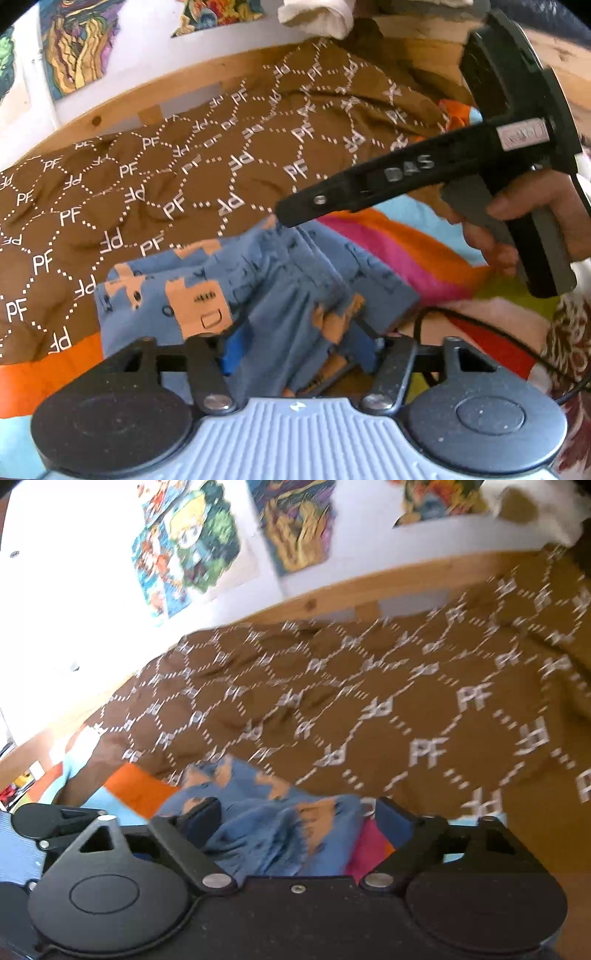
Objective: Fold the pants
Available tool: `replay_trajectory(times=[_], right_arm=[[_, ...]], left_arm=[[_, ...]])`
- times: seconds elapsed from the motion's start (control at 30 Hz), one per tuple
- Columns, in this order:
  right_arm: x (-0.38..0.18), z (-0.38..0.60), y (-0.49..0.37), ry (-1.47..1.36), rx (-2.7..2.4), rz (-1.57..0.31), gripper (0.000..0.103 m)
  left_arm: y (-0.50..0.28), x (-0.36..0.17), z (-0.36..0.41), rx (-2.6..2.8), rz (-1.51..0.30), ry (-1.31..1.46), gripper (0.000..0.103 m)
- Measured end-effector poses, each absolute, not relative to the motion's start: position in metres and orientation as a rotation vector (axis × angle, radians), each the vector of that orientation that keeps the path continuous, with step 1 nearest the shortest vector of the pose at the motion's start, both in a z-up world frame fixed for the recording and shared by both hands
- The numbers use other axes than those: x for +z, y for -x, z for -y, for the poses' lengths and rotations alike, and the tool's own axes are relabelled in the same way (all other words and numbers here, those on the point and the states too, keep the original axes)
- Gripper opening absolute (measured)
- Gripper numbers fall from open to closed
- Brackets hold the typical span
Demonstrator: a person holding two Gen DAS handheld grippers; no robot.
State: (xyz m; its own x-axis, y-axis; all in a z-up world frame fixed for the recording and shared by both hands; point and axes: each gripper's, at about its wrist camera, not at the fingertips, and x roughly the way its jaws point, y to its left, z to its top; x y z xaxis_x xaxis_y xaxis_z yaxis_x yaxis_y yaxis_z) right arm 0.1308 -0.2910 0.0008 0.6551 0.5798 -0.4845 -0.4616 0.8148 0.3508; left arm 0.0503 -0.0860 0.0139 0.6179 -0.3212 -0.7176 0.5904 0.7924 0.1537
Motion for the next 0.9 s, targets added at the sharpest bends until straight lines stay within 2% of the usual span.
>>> replay_trajectory(times=[0.1,0.23,0.27,0.3,0.37,0.4,0.5,0.7,0.9], right_arm=[[-0.007,0.286,-0.134,-0.227,0.603,-0.656,0.067],[-0.018,0.281,-0.139,-0.245,0.599,-0.698,0.051],[-0.02,0.28,-0.139,-0.249,0.596,-0.708,0.042],[-0.023,0.28,-0.142,-0.26,0.595,-0.721,0.035],[-0.026,0.283,-0.143,-0.296,0.594,-0.733,0.027],[-0.025,0.285,-0.143,-0.308,0.59,-0.731,0.017],[-0.02,0.293,-0.144,-0.359,0.592,-0.73,0.01],[0.005,0.303,-0.132,-0.325,0.573,-0.73,0.01],[-0.003,0.307,-0.124,-0.23,0.518,-0.785,0.012]], left_arm=[[-0.051,0.009,0.087,-0.559,-0.76,-0.403,0.053],[-0.054,0.007,0.087,-0.552,-0.772,-0.408,0.033],[-0.056,0.007,0.086,-0.546,-0.776,-0.398,0.026],[-0.058,0.008,0.085,-0.543,-0.78,-0.389,0.023],[-0.06,0.012,0.081,-0.543,-0.785,-0.357,0.013],[-0.061,0.014,0.079,-0.544,-0.786,-0.336,0.011],[-0.06,0.025,0.076,-0.545,-0.779,-0.3,0.008],[-0.056,0.04,0.077,-0.592,-0.771,-0.239,0.008],[-0.054,0.014,0.095,-0.629,-0.802,-0.307,0.009]])
